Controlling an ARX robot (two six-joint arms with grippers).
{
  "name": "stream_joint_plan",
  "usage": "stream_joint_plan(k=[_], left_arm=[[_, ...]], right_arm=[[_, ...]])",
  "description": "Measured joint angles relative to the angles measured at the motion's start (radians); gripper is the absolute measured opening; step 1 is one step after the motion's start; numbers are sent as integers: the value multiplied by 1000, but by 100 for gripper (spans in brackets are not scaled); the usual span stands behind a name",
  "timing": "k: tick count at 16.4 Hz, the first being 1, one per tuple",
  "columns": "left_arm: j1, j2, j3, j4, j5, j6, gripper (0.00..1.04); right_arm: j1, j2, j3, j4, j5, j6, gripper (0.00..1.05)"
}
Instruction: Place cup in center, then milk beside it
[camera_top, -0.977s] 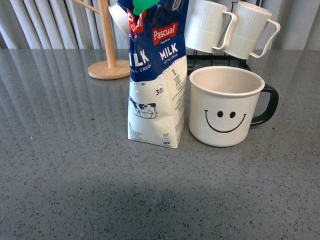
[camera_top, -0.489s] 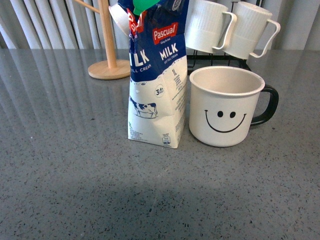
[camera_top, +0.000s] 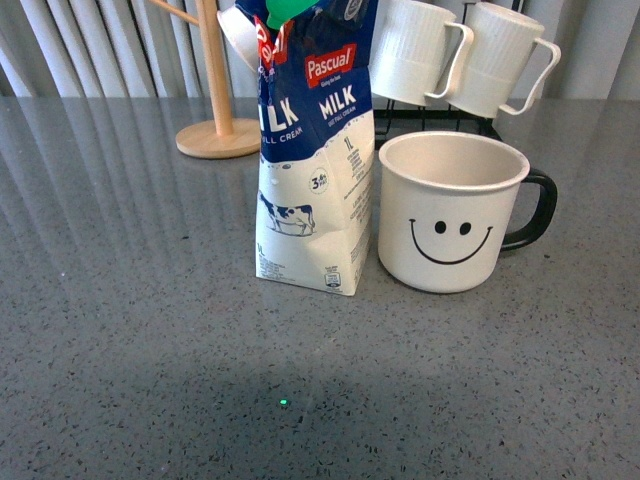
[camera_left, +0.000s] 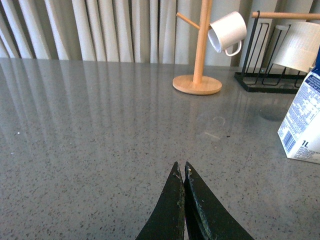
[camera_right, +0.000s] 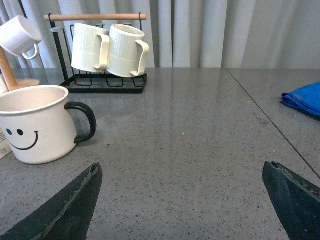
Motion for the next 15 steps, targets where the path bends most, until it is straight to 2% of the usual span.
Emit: stream_joint_plan(k=[8, 9, 12, 13, 14, 15], left_arm=[[0, 0, 0, 4, 0, 0, 4], [0, 0, 0, 4, 0, 0, 11], [0, 0, 0, 4, 0, 0, 45], [0, 0, 0, 4, 0, 0, 65], [0, 0, 0, 5, 0, 0, 98], [0, 0, 0, 4, 0, 2, 98]], right_arm=[[0, 0, 0, 0, 0, 0, 98], [0, 0, 0, 0, 0, 0, 98], [0, 0, 0, 0, 0, 0, 98], [0, 0, 0, 0, 0, 0, 98], [0, 0, 0, 0, 0, 0, 98], [0, 0, 0, 0, 0, 0, 98]])
